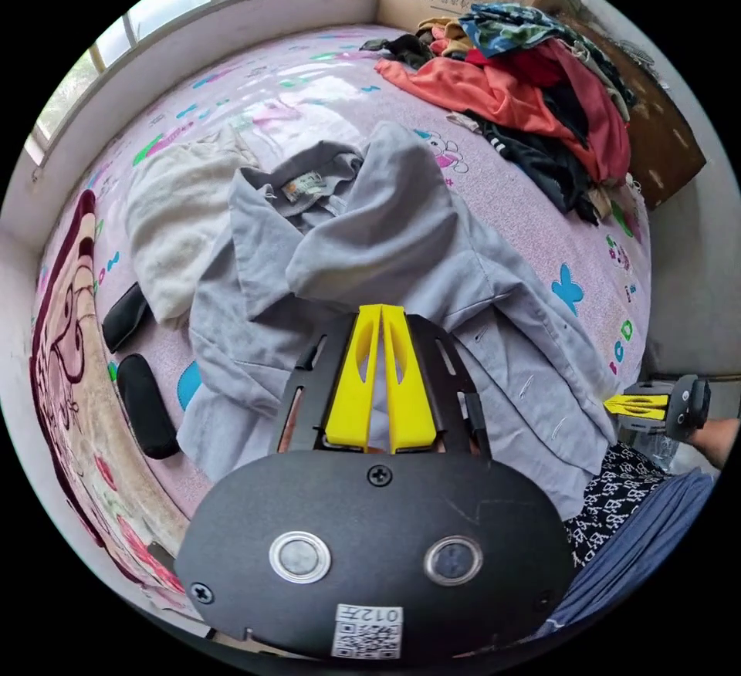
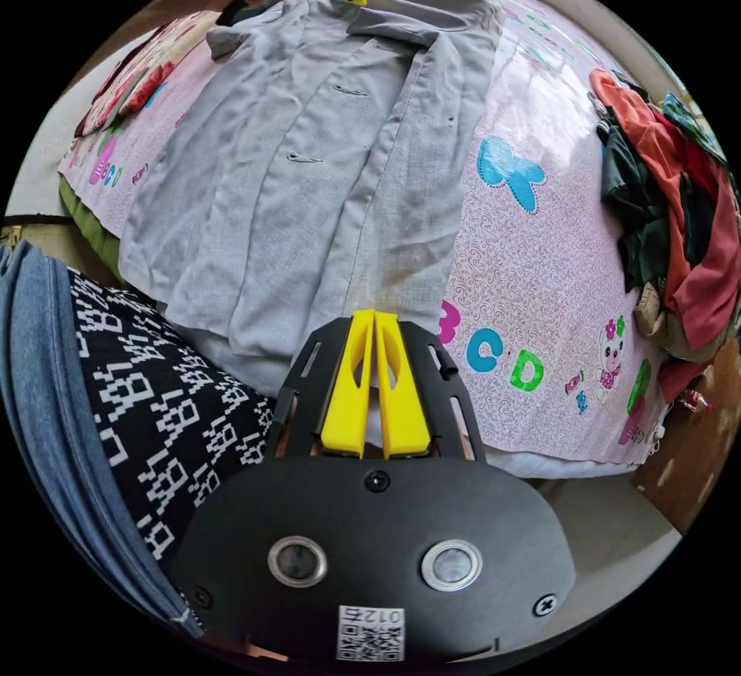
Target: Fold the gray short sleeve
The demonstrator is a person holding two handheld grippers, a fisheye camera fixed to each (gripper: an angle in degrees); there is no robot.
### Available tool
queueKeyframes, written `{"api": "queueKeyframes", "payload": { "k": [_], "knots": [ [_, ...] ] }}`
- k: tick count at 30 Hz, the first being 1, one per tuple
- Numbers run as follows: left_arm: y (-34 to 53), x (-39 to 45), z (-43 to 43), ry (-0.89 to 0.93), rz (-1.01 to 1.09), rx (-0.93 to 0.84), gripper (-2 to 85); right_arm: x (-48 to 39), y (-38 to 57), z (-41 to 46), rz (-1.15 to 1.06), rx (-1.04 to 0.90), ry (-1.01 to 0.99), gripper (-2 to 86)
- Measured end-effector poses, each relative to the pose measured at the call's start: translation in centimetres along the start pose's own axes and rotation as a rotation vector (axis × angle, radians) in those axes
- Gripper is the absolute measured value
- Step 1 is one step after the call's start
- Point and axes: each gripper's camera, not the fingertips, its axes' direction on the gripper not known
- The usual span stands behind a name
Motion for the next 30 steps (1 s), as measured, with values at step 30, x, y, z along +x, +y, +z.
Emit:
{"api": "queueKeyframes", "payload": {
  "k": [30],
  "knots": [
    [20.3,-23.1,1.3,0.198,-0.48,-0.128,0.1,-33.0,-26.3,2.4,-0.859,0.455,0.449,11.8]
  ]
}}
